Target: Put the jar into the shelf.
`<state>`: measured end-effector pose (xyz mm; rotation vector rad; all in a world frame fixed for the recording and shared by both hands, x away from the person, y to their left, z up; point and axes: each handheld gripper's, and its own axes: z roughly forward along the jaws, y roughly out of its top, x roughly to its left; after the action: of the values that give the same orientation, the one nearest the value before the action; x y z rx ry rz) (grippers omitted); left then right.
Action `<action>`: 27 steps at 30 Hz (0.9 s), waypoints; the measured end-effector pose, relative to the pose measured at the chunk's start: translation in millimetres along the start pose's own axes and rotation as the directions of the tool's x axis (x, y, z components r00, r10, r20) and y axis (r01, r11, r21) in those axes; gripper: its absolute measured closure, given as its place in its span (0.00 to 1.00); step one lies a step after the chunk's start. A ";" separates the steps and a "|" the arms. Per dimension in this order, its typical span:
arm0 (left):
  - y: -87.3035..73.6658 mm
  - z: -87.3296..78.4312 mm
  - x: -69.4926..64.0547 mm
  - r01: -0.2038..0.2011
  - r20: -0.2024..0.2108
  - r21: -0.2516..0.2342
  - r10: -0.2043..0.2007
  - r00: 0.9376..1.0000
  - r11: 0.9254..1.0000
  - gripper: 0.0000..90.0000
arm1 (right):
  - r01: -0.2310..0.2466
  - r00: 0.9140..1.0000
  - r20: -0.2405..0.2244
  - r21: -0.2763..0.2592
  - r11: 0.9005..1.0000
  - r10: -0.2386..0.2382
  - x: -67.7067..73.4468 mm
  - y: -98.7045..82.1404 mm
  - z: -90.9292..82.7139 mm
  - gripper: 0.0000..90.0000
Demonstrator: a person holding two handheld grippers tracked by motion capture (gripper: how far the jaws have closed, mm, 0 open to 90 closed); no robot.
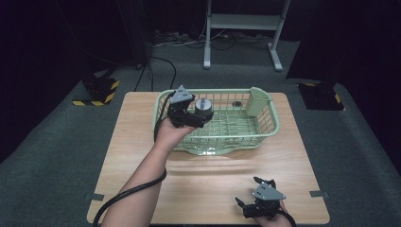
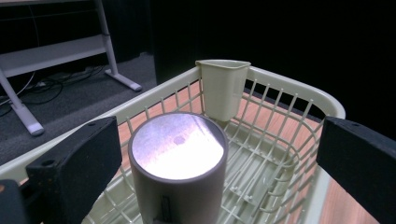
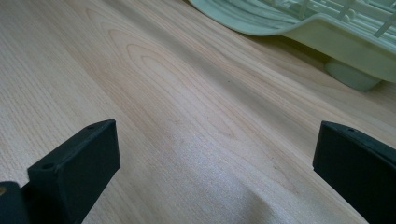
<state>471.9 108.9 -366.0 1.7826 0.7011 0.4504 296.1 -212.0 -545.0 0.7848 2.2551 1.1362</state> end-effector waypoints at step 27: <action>-37.5 -51.9 -16.5 -0.003 -0.031 0.018 0.004 1.000 1.000 0.00 | 0.006 1.000 0.001 0.008 1.000 -0.006 0.6 0.2 0.5 0.00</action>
<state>418.7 143.4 -384.6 1.7974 0.7261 0.4765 296.1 -211.3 -545.2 0.7815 2.2610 1.1239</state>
